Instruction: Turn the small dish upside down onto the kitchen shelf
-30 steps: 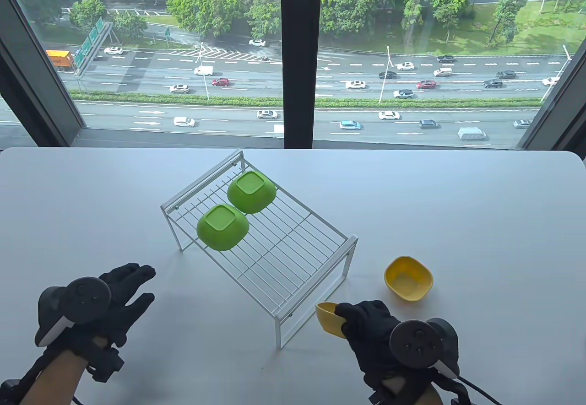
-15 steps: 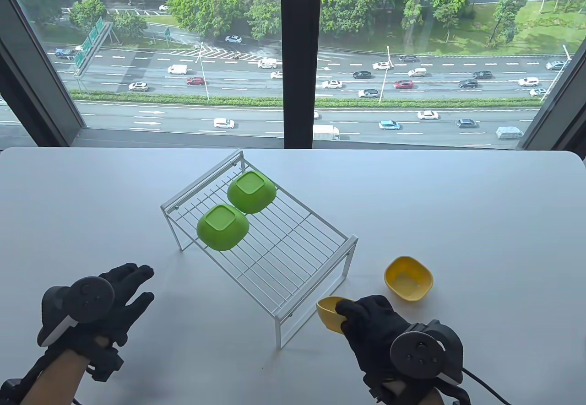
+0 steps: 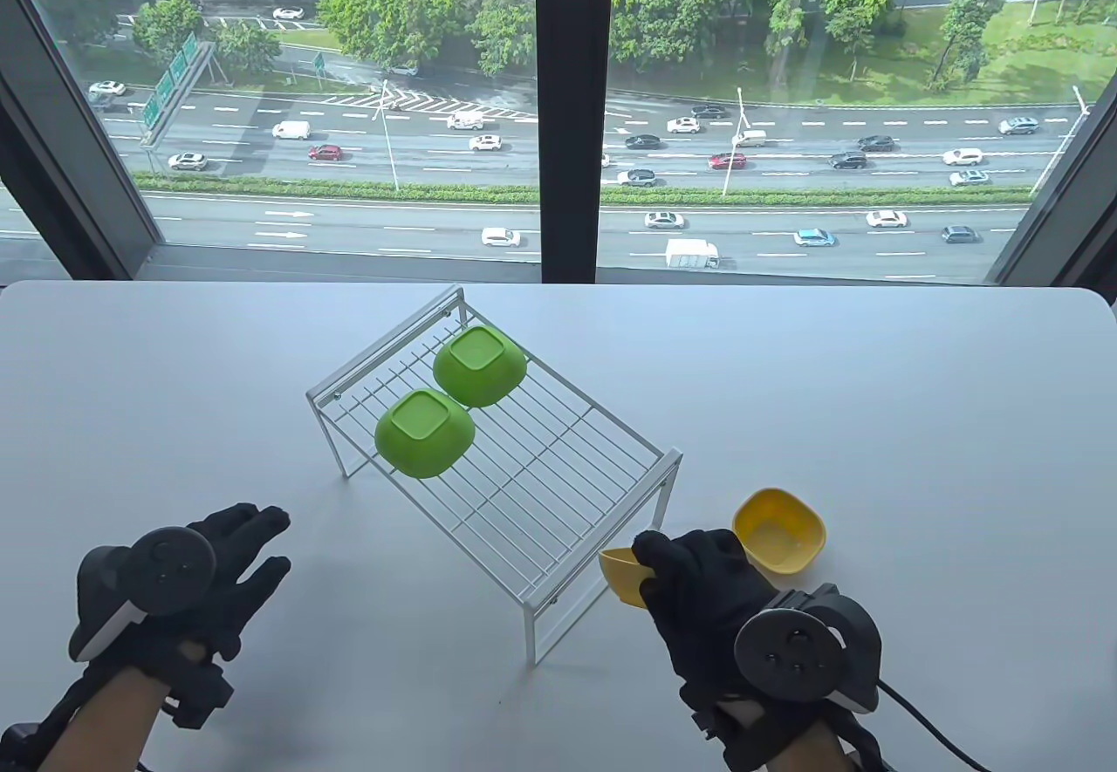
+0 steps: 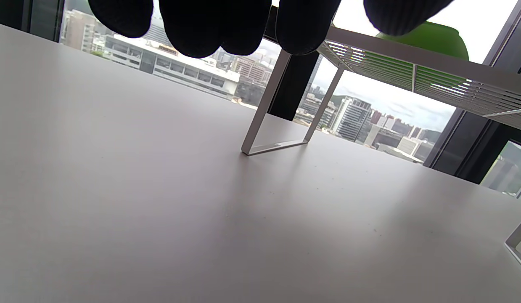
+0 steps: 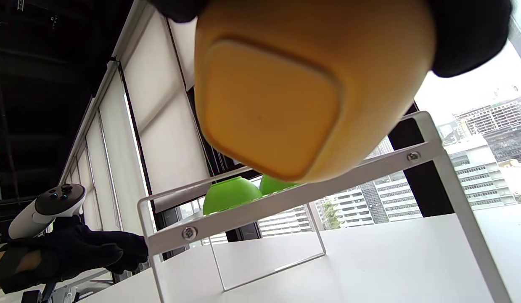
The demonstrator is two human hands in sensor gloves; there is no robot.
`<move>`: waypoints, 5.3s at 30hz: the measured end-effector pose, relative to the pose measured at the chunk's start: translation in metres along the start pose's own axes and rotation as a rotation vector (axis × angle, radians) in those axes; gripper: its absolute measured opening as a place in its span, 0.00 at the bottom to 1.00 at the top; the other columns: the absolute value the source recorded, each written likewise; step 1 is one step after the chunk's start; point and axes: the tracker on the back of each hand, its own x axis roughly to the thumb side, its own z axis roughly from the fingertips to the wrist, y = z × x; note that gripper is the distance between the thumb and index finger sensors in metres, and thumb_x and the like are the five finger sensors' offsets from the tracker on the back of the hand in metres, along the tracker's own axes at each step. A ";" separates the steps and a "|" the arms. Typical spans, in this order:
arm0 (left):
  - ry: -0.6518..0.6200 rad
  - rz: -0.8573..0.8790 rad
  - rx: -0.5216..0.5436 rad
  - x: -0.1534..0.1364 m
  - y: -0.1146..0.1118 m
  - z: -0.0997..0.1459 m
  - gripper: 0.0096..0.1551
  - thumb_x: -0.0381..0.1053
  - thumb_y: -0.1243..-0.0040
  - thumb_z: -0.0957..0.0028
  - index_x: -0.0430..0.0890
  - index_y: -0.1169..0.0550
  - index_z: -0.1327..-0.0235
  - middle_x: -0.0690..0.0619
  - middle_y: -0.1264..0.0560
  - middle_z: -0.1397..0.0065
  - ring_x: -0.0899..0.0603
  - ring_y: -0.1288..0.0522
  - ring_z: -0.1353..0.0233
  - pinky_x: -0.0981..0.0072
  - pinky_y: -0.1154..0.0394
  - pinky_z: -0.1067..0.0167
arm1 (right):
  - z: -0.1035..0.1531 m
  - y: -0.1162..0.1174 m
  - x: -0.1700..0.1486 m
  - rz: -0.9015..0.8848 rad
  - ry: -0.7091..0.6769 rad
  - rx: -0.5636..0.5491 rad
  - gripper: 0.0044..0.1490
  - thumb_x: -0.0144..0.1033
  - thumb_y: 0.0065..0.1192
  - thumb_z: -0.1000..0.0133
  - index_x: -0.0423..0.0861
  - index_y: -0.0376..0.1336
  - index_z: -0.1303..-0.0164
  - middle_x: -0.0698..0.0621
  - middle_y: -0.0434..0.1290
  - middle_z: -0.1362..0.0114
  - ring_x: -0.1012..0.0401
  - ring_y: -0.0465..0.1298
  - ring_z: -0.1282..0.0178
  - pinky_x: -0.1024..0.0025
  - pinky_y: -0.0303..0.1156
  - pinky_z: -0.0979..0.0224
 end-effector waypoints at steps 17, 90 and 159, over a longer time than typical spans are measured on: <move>-0.001 -0.025 -0.009 0.000 0.000 0.000 0.39 0.66 0.48 0.51 0.55 0.29 0.24 0.46 0.35 0.17 0.34 0.33 0.23 0.32 0.33 0.28 | -0.089 -0.036 0.075 0.053 -0.010 -0.022 0.48 0.57 0.69 0.46 0.48 0.51 0.22 0.53 0.68 0.39 0.52 0.68 0.40 0.33 0.71 0.34; -0.059 0.030 -0.118 0.008 -0.015 -0.006 0.38 0.66 0.49 0.51 0.57 0.29 0.25 0.46 0.35 0.17 0.34 0.33 0.23 0.34 0.32 0.28 | -0.158 0.094 0.030 -0.002 0.213 0.598 0.40 0.50 0.64 0.45 0.48 0.64 0.22 0.32 0.68 0.24 0.42 0.77 0.41 0.49 0.81 0.47; -0.077 0.041 -0.120 0.006 -0.019 -0.008 0.38 0.66 0.49 0.51 0.56 0.28 0.25 0.46 0.34 0.18 0.34 0.32 0.24 0.35 0.32 0.28 | -0.009 -0.002 -0.192 -0.440 0.968 0.219 0.44 0.53 0.59 0.42 0.44 0.54 0.19 0.37 0.59 0.18 0.39 0.62 0.27 0.40 0.64 0.28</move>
